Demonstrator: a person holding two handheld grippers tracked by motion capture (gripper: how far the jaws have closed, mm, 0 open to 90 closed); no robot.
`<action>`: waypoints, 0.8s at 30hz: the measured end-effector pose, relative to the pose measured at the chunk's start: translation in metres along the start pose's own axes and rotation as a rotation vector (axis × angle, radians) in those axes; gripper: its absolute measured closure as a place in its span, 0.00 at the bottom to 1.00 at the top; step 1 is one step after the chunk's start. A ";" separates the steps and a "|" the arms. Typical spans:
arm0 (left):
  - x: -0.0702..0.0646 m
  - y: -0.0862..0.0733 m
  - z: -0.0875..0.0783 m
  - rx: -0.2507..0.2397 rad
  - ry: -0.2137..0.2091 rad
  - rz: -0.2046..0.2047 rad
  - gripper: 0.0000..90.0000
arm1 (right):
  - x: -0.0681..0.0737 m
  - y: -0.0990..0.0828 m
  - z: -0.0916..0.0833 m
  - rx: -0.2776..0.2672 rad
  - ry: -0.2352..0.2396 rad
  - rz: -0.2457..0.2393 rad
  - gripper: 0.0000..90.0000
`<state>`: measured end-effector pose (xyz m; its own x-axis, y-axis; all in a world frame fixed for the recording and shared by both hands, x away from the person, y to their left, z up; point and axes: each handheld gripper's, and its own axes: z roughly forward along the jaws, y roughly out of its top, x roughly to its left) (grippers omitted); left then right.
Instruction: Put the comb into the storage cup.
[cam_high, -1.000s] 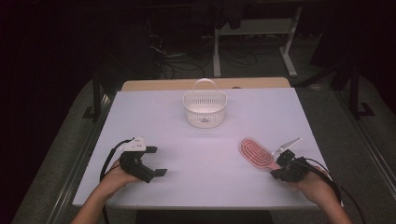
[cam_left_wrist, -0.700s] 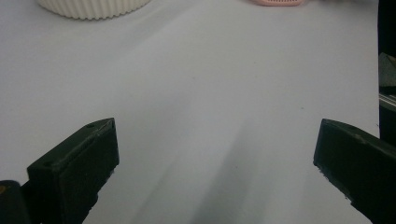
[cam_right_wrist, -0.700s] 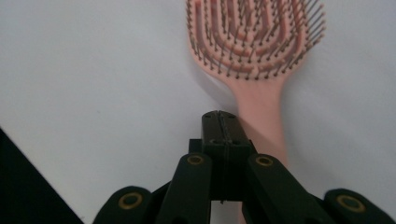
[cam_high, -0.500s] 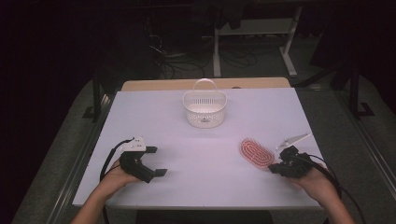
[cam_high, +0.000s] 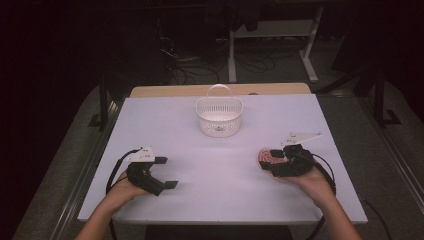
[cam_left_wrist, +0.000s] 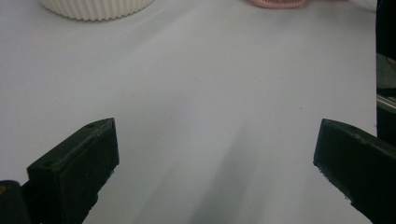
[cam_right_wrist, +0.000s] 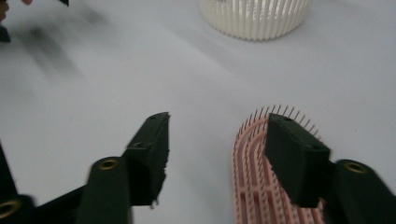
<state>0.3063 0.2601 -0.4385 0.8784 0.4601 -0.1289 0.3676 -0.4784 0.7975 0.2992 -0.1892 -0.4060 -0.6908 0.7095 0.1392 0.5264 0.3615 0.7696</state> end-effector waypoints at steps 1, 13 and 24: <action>0.000 0.000 0.000 0.000 0.000 0.000 0.00 | 0.000 0.000 0.000 0.000 0.000 0.000 0.35; 0.002 -0.002 -0.003 -0.003 0.005 -0.011 0.00 | 0.000 -0.008 0.005 -0.091 -0.025 -0.020 0.00; 0.002 -0.004 -0.004 -0.003 0.012 -0.014 0.00 | -0.001 -0.005 -0.002 -0.116 -0.001 -0.038 0.00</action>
<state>0.3049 0.2658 -0.4394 0.8696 0.4756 -0.1329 0.3787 -0.4696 0.7976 0.2961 -0.1925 -0.4085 -0.7082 0.6977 0.1081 0.4389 0.3152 0.8414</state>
